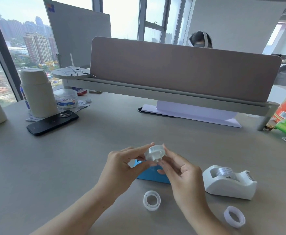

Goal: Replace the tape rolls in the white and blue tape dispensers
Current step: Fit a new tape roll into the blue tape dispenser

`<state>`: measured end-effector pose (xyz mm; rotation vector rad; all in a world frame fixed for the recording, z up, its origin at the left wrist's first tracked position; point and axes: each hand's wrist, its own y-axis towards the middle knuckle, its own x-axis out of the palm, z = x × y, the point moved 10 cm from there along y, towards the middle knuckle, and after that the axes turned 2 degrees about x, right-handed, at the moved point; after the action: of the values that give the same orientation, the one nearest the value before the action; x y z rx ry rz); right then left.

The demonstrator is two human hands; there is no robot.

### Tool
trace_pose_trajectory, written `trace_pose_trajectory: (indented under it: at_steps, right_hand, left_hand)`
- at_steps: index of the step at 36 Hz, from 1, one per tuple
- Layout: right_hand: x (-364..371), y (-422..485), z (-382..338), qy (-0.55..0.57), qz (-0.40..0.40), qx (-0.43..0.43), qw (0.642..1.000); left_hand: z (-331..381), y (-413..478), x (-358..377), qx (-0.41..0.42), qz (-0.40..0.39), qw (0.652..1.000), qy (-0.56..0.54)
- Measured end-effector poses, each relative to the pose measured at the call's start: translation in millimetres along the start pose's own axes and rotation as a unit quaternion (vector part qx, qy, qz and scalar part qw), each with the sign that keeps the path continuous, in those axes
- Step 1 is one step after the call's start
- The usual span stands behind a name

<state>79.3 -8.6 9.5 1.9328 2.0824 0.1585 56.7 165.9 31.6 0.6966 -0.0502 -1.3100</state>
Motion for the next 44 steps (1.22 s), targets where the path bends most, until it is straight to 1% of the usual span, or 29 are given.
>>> trace_pose_trajectory:
  at_steps: [5, 14, 20, 30, 44]
  right_hand:
    - [2, -3, -2, 0.01, 0.016, -0.001, 1.0]
    - [-1, -3, -5, 0.012, 0.022, -0.005, 1.0]
    - [-3, -4, -10, 0.016, 0.018, -0.012, 1.0]
    - [-3, -3, -23, -0.017, 0.007, -0.047, 0.999]
    - [-9, -2, -16, -0.033, 0.026, -0.031, 0.999]
  left_hand:
    - [1, -1, -1, 0.003, 0.006, 1.0, 0.018]
    - [4, -1, 2, -0.003, -0.008, 1.0, -0.015]
    - [5, -1, 2, -0.002, -0.006, 1.0, -0.018]
    - [1, -2, 4, -0.018, -0.019, 1.0, -0.005]
    - [-2, -1, 6, -0.015, -0.026, 1.0, 0.008]
